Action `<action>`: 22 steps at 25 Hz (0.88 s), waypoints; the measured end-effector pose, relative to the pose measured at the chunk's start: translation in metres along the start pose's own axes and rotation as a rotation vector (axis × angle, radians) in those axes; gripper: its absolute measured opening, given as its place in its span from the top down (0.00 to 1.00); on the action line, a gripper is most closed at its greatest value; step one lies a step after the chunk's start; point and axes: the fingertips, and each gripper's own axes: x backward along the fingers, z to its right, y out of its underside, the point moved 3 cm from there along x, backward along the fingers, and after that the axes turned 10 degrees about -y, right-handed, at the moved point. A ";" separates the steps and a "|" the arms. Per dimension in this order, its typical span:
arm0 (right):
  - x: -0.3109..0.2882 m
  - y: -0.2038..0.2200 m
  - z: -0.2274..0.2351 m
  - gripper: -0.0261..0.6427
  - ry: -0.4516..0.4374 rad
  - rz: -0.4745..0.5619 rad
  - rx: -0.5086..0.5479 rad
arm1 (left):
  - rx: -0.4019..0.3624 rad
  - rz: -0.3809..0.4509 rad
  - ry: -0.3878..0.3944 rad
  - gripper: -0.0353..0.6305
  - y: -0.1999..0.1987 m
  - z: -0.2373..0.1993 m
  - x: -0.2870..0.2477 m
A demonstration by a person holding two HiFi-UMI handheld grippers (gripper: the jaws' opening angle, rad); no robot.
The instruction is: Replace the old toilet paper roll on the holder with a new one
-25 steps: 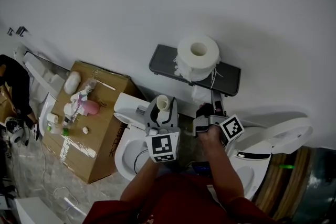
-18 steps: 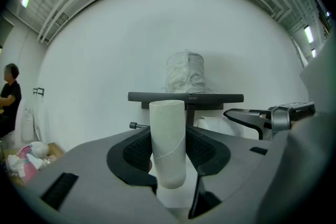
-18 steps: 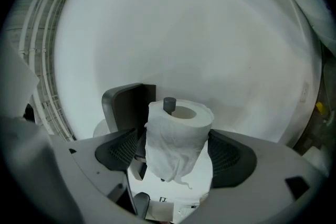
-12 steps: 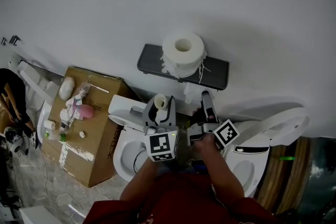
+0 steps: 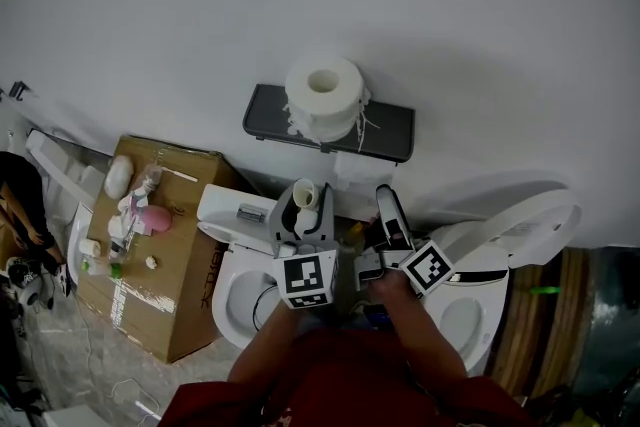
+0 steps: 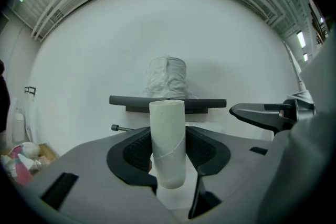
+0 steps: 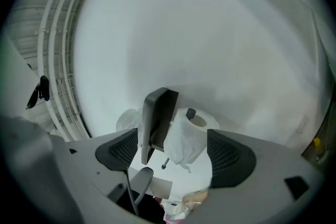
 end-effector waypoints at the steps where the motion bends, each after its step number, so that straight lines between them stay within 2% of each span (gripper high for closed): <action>1: 0.003 -0.004 -0.003 0.37 0.000 -0.002 0.034 | -0.002 0.003 0.007 0.66 -0.001 0.004 0.001; 5: 0.016 -0.019 -0.014 0.38 0.012 0.000 0.180 | -0.017 0.014 0.035 0.66 -0.005 0.018 0.005; 6: 0.019 -0.023 -0.017 0.44 0.015 0.007 0.212 | -0.018 0.015 0.042 0.66 -0.005 0.021 0.006; 8: 0.025 -0.029 -0.020 0.75 0.012 0.037 0.230 | -0.018 0.015 0.054 0.66 -0.006 0.027 0.008; 11: 0.033 -0.041 -0.020 0.89 0.033 0.051 0.253 | -0.017 0.016 0.071 0.66 -0.006 0.034 0.009; 13: 0.035 -0.043 -0.020 0.93 0.044 0.030 0.297 | -0.014 0.019 0.080 0.66 -0.008 0.039 0.010; 15: 0.037 -0.044 -0.021 0.93 0.088 -0.031 0.438 | -0.014 0.022 0.089 0.66 -0.010 0.043 0.011; 19: 0.041 -0.044 -0.026 0.94 0.238 -0.202 0.931 | -0.019 0.024 0.101 0.66 -0.011 0.050 0.013; 20: 0.041 -0.044 -0.028 0.94 0.259 -0.228 1.027 | -0.022 0.024 0.103 0.66 -0.011 0.051 0.014; 22: 0.042 -0.042 -0.033 0.94 0.274 -0.251 1.133 | -0.027 0.025 0.107 0.66 -0.011 0.053 0.015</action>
